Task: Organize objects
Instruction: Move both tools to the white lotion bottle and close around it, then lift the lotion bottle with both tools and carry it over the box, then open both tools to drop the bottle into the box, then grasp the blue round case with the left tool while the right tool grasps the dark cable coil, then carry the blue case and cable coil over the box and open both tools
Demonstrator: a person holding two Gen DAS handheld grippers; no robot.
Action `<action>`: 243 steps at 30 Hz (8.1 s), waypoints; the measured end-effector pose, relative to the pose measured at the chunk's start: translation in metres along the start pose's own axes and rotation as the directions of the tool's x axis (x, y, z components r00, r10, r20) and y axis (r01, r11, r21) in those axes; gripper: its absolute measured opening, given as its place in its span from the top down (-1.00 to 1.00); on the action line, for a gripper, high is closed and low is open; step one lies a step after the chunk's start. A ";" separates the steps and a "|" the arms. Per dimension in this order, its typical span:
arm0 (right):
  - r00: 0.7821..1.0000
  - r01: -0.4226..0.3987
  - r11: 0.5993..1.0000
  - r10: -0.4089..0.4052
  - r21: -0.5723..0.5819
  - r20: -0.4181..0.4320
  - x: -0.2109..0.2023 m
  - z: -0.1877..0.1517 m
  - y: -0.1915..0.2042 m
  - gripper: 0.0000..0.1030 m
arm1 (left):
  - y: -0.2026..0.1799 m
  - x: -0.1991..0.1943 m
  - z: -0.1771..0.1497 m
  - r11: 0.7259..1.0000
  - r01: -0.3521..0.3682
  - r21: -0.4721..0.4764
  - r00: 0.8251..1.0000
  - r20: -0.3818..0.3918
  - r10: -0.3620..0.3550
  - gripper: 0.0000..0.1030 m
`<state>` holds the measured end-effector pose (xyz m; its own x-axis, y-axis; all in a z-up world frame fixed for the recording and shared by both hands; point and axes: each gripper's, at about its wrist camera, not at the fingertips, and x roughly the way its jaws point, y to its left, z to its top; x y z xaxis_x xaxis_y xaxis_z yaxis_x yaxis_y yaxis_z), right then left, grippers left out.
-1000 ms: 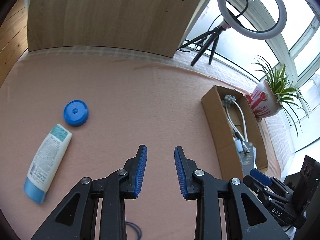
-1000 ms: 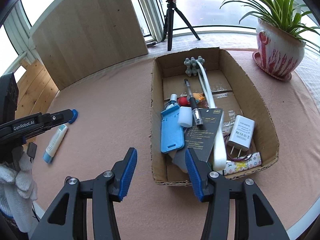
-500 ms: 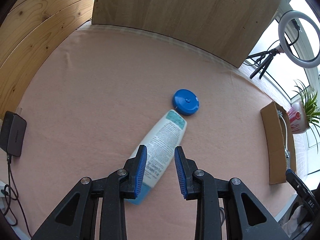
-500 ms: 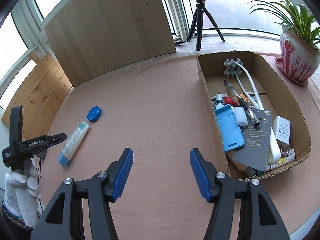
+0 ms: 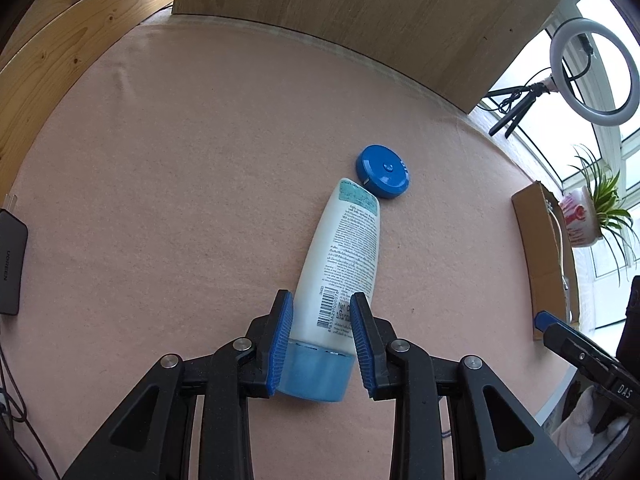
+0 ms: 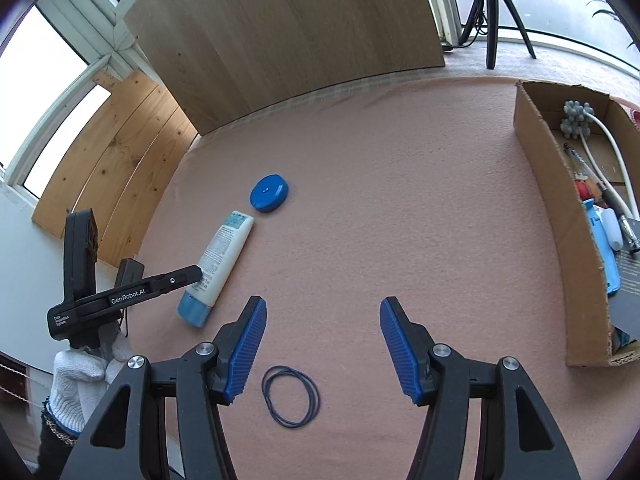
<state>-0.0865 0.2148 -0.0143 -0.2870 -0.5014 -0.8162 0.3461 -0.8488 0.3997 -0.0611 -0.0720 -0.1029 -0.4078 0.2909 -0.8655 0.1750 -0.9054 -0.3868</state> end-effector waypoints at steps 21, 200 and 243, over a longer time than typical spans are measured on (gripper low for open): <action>0.942 -0.218 0.961 0.253 0.170 -0.220 0.111 0.025 0.035 0.02 | -0.011 0.021 -0.005 0.996 0.078 0.050 0.995 -0.068 -0.075 -0.02; 0.962 0.194 0.890 -0.254 -0.413 -0.096 0.077 -0.047 0.034 0.96 | -0.061 0.013 0.018 0.989 -0.111 0.101 0.993 0.053 0.106 -0.36; 0.962 0.257 0.954 -0.267 -0.157 -0.049 0.066 0.001 -0.041 0.96 | -0.116 0.063 0.006 0.946 -0.186 0.266 0.982 0.067 0.174 -0.04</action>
<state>-0.1207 0.2163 -0.0844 -0.3245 -0.2473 -0.9130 0.3969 -0.9117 0.1059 -0.1121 0.0500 -0.1106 -0.4305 0.1076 -0.8962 0.0029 -0.9927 -0.1206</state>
